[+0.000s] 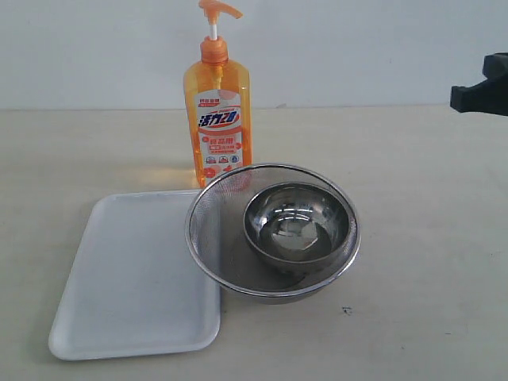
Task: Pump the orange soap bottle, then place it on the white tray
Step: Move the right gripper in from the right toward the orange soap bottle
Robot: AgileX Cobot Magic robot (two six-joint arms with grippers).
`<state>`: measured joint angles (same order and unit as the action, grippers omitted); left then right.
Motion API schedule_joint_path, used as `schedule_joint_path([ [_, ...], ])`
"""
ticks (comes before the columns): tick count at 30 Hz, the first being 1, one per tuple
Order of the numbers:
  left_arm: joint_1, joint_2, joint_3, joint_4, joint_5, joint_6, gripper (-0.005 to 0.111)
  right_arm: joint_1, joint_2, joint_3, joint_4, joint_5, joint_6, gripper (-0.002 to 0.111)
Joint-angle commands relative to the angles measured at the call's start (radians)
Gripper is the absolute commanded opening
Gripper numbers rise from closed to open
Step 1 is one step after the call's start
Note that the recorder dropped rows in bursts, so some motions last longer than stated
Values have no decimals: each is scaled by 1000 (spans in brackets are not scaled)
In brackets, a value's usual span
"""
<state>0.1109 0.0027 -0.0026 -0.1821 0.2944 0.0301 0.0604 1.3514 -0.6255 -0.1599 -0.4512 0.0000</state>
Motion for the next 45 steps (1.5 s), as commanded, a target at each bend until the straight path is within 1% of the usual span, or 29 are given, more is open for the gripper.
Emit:
schedule_joint_path([
  [1,-5,-3,3,-1,2,1,5,-6,74,-4,-147,-153,110,0],
  [4,-5,-3,3,-1,2,1,5,-11,124,-5,-161,-216,125,0],
  [7,-5,-3,3,-1,2,1,5,-41,171,-7,-165,-268,144,0],
  [9,-5,-3,3,-1,2,1,5,-66,204,-25,-198,-276,195,0],
  [11,-5,-3,3,-1,2,1,5,-99,233,-59,-309,-278,268,0],
  [13,-5,-3,3,-1,2,1,5,-136,265,-107,-477,-285,374,0],
  [16,-5,-3,3,-1,2,1,5,-183,309,-178,-654,-307,497,0],
  [24,-5,-3,3,-1,2,1,5,-281,438,-320,-836,-431,619,0],
  [29,-5,-3,3,-1,2,1,5,-330,546,-432,-1026,-585,758,0],
  [33,-5,-3,3,-1,2,1,5,-331,627,-553,-1223,-663,878,0],
  [36,-5,-3,3,-1,2,1,5,-331,688,-647,-1337,-770,960,0],
  [41,-5,-3,3,-1,2,1,5,-329,771,-794,-1460,-770,1083,0],
  [45,-5,-3,3,-1,2,1,5,-329,801,-871,-1545,-770,1150,0],
])
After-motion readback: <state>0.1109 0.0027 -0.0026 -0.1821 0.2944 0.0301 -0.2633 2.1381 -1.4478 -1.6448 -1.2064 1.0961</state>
